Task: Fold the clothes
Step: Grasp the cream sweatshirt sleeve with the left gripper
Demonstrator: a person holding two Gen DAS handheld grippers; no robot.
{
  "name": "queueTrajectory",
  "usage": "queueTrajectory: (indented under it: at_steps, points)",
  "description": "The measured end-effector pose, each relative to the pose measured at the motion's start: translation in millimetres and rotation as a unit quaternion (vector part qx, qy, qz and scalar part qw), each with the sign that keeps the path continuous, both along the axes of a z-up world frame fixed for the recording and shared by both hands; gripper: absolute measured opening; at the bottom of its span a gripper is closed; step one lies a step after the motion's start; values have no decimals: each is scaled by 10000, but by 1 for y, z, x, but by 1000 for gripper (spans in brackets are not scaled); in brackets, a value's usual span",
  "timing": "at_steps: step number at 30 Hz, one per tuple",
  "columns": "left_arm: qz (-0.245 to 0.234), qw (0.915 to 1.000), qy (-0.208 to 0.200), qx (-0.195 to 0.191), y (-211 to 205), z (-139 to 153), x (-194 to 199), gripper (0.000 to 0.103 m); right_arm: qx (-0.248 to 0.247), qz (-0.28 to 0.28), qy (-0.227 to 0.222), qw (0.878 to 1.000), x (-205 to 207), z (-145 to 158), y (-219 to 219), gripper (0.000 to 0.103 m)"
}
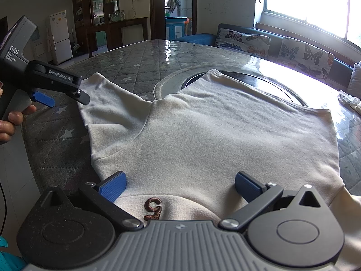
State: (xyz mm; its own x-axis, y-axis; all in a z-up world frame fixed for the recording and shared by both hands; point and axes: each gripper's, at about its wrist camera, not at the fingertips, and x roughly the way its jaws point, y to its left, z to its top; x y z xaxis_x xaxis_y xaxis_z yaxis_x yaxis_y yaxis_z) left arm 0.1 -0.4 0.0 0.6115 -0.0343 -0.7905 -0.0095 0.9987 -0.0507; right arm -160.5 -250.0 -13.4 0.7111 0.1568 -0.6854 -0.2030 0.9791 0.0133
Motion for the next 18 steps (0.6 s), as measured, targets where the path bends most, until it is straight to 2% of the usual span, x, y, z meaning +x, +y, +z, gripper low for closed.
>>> queueTrajectory:
  at_steps: [2, 6, 8, 14, 18]
  points:
    - [64, 10000, -51, 18, -3, 0, 1, 95, -6, 3, 24, 10000, 1, 0, 0, 103]
    - [223, 9986, -132, -461, 18, 3, 5, 77, -17, 14, 46, 10000, 0, 4, -2, 103]
    - [343, 9978, -147, -544, 25, 5, 8, 69, -16, 20, 65, 10000, 2, 3, -1, 103]
    - [542, 9970, -270, -482, 30, 11, 15, 37, 95, 17, 35, 9999, 0, 7, -1, 101]
    - [637, 9952, -284, -688, 37, 10, 16, 36, 145, 38, -16, 9999, -3, 13, 0, 99]
